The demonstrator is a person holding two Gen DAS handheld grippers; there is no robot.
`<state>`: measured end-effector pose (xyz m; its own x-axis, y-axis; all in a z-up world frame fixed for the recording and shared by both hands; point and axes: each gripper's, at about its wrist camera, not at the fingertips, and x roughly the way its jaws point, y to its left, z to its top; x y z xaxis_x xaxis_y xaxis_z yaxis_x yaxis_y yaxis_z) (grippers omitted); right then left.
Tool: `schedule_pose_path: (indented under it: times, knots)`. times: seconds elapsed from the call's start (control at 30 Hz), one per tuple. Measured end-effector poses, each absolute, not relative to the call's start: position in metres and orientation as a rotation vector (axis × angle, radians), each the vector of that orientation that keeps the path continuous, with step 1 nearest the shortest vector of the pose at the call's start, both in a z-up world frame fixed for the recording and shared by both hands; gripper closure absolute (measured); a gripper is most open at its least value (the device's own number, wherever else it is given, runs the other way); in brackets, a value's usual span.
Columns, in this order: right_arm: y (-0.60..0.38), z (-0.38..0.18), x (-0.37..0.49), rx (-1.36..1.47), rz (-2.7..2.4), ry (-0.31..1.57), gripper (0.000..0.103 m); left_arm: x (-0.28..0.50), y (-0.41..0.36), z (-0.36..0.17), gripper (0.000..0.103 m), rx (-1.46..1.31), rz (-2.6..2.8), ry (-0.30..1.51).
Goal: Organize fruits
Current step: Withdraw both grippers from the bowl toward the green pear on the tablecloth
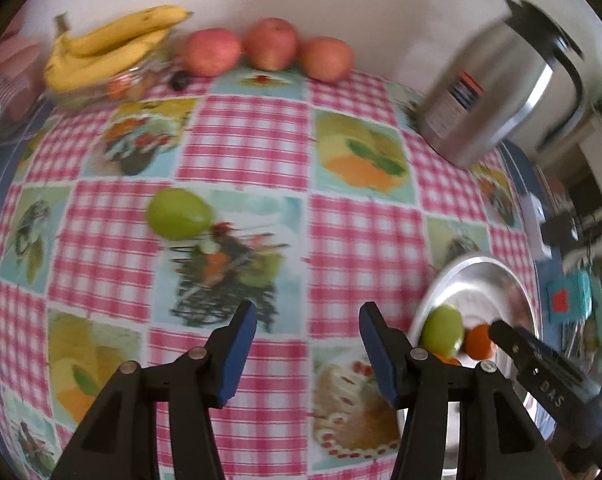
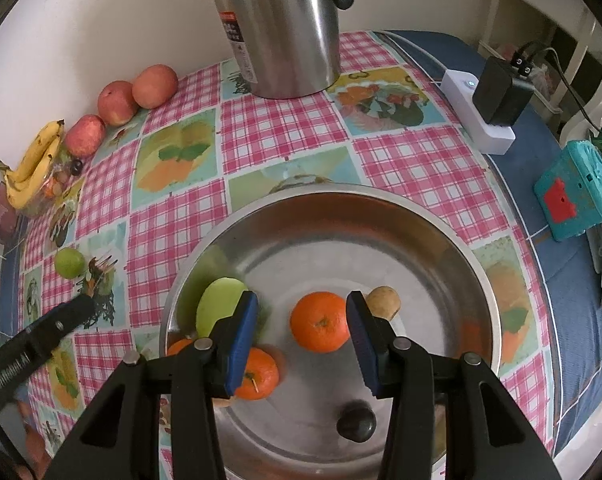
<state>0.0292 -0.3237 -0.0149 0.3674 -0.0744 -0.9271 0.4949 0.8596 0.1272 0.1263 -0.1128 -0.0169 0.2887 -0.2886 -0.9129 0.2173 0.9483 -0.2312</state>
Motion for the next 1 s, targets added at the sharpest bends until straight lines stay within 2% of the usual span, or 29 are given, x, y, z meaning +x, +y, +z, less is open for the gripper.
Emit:
schedule_pose_path:
  times: [0.17, 0.3, 0.37, 0.43, 0.5, 0.57, 0.73, 1.0]
  knots:
    - [-0.315, -0.012, 0.032, 0.406, -0.362, 1.142, 0.056, 0.136, -0.083, -0.013, 0.044, -0.125, -0.264, 1.218]
    - [-0.307, -0.008, 0.036, 0.389, -0.344, 1.136, 0.055, 0.140, -0.068, -0.010, 0.036, -0.138, -0.220, 1.203]
    - [-0.303, -0.006, 0.038, 0.379, -0.338, 1.134, 0.040, 0.142, -0.064, -0.010, 0.032, -0.141, -0.201, 1.198]
    - [-0.301, -0.005, 0.039, 0.375, -0.336, 1.130, 0.031, 0.143, -0.060, -0.010, 0.022, -0.144, -0.167, 1.194]
    - [-0.301, -0.004, 0.039, 0.380, -0.337, 1.119, 0.024, 0.143, -0.058, -0.009, 0.007, -0.133, -0.138, 1.177]
    - [-0.302, -0.003, 0.039, 0.383, -0.338, 1.110, 0.017, 0.143, -0.057, -0.008, 0.000, -0.109, -0.114, 1.154]
    - [-0.304, -0.003, 0.038, 0.372, -0.358, 1.099, 0.010, 0.142, -0.052, -0.004, 0.000, -0.085, -0.076, 1.118]
    - [-0.303, -0.002, 0.038, 0.371, -0.377, 1.086, 0.009, 0.141, -0.047, -0.001, 0.000, -0.088, -0.045, 1.094]
